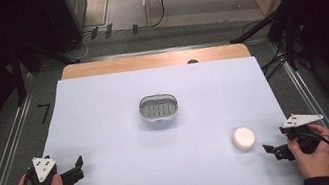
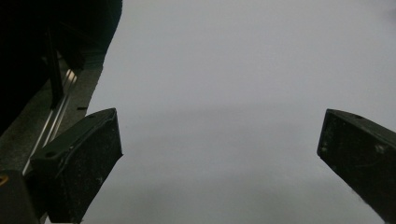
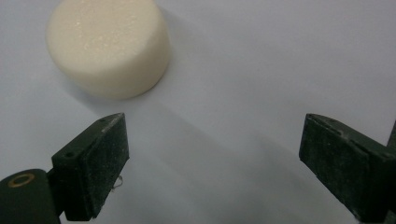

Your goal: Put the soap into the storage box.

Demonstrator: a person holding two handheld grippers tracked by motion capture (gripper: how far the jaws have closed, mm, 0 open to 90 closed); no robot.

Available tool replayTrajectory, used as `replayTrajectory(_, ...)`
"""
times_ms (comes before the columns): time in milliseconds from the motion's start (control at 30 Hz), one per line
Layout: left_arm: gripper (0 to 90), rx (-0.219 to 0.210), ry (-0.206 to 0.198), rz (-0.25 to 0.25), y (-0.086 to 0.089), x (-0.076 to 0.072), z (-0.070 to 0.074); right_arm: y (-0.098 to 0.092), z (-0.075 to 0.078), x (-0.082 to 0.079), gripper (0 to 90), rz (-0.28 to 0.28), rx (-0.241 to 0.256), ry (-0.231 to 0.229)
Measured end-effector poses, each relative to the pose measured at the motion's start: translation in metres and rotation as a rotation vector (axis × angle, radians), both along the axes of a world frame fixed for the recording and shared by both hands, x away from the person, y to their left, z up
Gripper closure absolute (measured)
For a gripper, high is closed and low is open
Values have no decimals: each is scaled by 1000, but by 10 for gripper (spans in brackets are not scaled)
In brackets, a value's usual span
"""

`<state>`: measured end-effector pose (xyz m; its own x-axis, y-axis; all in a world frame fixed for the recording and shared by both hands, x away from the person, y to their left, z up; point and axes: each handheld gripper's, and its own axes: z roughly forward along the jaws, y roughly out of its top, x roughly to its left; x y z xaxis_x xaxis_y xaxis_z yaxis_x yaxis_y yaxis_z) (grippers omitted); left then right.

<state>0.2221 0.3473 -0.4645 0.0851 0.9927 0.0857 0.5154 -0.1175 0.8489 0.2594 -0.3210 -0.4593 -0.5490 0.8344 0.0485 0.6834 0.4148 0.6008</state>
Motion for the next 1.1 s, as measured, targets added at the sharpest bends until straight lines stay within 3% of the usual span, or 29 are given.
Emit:
replayTrajectory(33, 1, 0, 0, 0, 0, 0, 0, 0, 0, 0, 87, 0, 0, 0)
replayTrajectory(100, 2, -1, 3, -3, 0, 0, 0, 3, 4, 4, 87, 27, -47, 16)
replayTrajectory(233, 2, -3, 3, -4, 0, 0, 0, 11, 10, 12, 93, 83, -128, 82)
replayTrajectory(300, 1, -2, 4, -6, 0, 1, 0, 16, 13, 19, 128, 116, -151, 119)
replayTrajectory(467, 2, -2, 6, -6, 0, 1, 0, 24, 17, 27, 107, 149, -196, 161)
replayTrajectory(700, 2, -2, 4, -5, 0, 1, 0, 37, 16, 33, 48, 185, -234, 204)
replayTrajectory(1100, 2, -3, 4, -6, 0, 1, 0, 55, 13, 38, 40, 224, -244, 233)
